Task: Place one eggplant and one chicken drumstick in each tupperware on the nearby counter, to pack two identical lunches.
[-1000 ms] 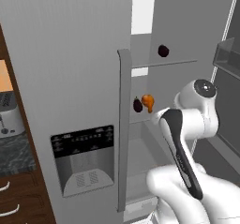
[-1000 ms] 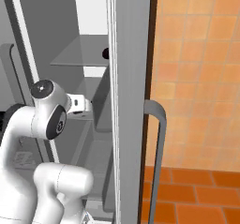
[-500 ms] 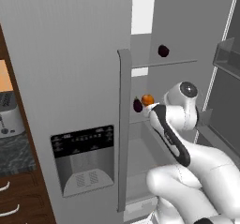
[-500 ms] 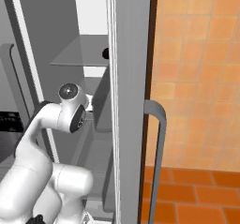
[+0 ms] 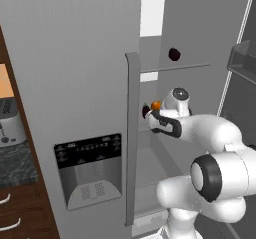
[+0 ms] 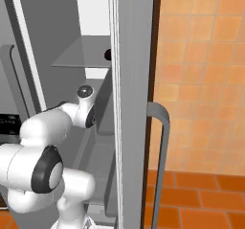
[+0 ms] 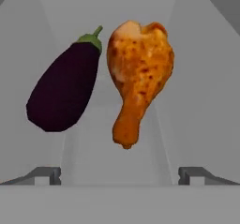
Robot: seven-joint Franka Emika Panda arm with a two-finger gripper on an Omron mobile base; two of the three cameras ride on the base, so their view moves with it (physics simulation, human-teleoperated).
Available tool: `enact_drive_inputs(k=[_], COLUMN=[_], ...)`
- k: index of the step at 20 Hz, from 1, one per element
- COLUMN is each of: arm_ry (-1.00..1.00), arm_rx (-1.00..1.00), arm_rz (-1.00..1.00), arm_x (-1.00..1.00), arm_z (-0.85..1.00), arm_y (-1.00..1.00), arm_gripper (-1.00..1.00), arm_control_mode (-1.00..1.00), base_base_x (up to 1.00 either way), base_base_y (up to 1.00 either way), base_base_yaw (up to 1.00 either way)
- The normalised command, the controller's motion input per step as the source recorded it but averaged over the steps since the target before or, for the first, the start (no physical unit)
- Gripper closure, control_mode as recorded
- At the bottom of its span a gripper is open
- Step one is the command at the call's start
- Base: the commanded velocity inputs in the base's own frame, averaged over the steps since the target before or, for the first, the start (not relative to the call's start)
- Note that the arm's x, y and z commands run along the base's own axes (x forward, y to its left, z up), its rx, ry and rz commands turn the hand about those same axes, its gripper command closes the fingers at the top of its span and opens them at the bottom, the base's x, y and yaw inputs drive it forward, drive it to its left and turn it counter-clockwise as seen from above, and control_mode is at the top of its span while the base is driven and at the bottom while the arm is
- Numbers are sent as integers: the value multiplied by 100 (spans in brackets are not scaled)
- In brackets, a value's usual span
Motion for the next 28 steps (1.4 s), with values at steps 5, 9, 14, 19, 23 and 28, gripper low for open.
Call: enact_drive_inputs(k=[5,9,14,19,23,28], arm_ry=[10,5,7,-4,-5,-4], arm_rx=[0,0,0,0,0,-1], arm_rz=[0,0,2,9,17,17], arm_x=[100,95,28,-84,-99,-100], arm_z=[-27,-44,-64,-24,11,55], arm_y=[-16,-5,0,0,8,21], arm_gripper=[-100,-100,100,100,100,100], arm_control_mode=[-100,-100,-100,-100,-100,-100], base_base_x=[0,0,0,0,0,0], base_base_y=[0,0,0,0,0,0], base_base_yaw=[0,0,0,0,0,0])
